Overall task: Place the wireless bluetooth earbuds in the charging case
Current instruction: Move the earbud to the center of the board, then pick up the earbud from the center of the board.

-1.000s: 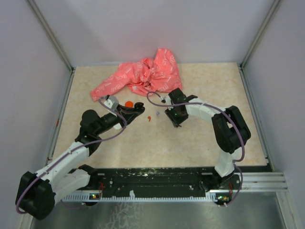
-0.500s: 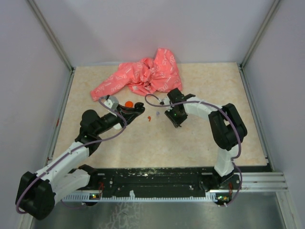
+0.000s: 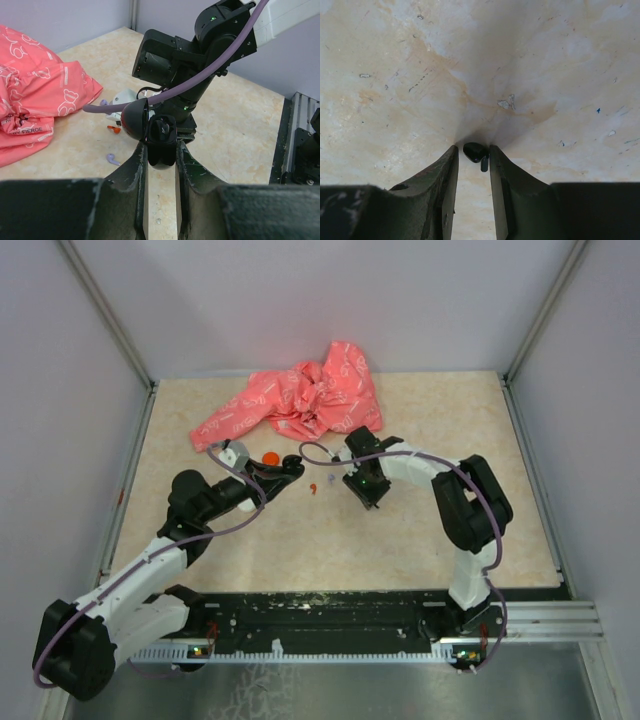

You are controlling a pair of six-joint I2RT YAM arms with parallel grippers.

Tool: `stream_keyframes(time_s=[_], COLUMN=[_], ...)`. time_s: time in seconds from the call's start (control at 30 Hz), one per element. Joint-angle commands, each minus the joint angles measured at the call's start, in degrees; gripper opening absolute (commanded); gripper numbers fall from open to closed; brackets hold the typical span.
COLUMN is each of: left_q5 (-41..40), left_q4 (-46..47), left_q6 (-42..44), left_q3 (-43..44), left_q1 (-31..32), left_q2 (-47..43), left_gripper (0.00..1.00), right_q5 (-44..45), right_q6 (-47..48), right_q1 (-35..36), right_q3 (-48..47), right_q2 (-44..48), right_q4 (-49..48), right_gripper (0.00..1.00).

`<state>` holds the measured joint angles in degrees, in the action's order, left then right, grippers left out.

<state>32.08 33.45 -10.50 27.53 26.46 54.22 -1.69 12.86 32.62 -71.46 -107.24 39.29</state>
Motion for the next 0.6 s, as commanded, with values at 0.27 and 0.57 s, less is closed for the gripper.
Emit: stream_keyframes(time_s=[0.27,0.57], left_q5=[1.1,2.0], left_q4=[2.4,4.2], left_q6=[0.3,1.0], left_q3=[1.3,0.5], left_q1=[-0.5,-0.5], left_q2=[-0.8,-1.6], left_gripper=[0.00,0.01], right_q5=[1.9,1.3], right_q6=[-1.2,-4.2], right_q1=[0.7,1.7], right_q3=[-2.6,-2.1], right_q2=[-1.9,3.8], right_q4=[0.8,-1.1], right_gripper=[0.25,0.18])
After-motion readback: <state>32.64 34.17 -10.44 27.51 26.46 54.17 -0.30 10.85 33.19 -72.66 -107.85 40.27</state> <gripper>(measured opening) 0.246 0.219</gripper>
